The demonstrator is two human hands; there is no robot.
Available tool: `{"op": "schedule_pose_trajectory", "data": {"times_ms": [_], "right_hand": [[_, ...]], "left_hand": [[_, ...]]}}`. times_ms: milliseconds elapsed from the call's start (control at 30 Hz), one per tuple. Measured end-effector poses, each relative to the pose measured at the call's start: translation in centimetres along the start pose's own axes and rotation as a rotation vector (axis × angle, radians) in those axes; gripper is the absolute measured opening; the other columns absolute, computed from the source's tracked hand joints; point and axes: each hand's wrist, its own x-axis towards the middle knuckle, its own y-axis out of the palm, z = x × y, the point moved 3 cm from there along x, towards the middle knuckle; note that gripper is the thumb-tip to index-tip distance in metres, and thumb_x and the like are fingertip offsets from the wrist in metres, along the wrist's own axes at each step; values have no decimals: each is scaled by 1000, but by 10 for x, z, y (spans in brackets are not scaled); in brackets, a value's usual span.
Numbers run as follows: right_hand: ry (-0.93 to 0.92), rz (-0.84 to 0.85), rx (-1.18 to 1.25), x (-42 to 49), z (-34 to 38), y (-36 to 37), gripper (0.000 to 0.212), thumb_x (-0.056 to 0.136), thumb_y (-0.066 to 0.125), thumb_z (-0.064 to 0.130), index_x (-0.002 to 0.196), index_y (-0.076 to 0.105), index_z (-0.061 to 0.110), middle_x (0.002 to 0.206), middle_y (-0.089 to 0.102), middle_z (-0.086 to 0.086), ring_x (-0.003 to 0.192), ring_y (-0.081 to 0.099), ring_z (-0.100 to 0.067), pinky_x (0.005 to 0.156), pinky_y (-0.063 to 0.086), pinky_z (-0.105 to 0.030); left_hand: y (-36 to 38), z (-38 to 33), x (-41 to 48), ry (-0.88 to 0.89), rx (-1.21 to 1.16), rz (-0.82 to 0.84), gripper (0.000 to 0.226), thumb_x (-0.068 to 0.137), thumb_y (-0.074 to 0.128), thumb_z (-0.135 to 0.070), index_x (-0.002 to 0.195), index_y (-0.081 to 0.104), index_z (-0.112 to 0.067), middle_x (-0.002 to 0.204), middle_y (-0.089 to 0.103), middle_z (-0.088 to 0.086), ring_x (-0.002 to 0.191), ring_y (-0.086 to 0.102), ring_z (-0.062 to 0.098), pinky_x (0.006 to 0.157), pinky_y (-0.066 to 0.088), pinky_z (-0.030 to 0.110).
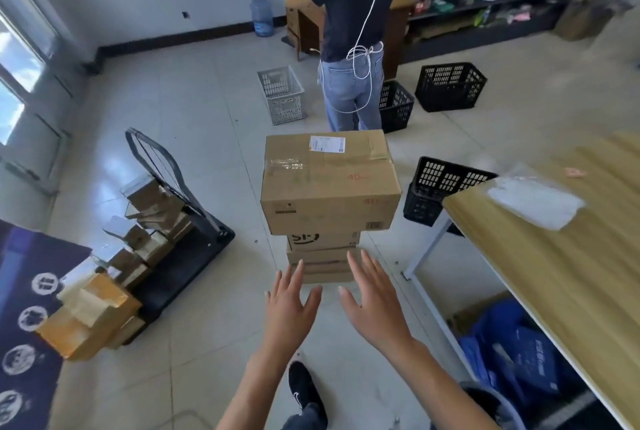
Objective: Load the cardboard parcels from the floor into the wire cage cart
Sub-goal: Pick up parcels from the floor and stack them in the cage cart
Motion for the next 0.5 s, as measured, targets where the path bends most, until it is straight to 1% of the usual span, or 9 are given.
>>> {"op": "schedule_pose_trajectory", "data": {"times_ms": [133,300,400,500], "right_hand": [[32,1,39,75,2,-10,67,99,36,55,157,3,43,167,-9,10,153,-8,-12,124,6,-40],[90,-10,63,166,-13,-35,66,99,37,55,156,5,46,167,-6,10,153,-4,-15,122,8,-42],[109,-10,63,232,-35,-51,67,99,40,53,157,7,43,167,-4,7,154,-2,-16,122,14,-45],[160,-13,78,301,-68,-63,67,100,45,47,158,14,36,168,5,1,154,5,-20,121,14,-45]], "left_hand": [[-18,1,90,1,-9,12,66,100,44,-52,158,22,-28,165,20,-2,154,8,20,123,9,49],[-43,1,198,-36,30,2,65,100,51,-43,156,29,-18,162,30,6,152,19,23,121,18,49],[-50,1,264,-86,49,1,68,99,54,-44,155,31,-14,160,34,9,149,26,25,119,23,48],[-51,6,327,-193,48,11,72,96,60,-42,154,33,-10,153,43,15,140,40,31,115,31,46]]}}
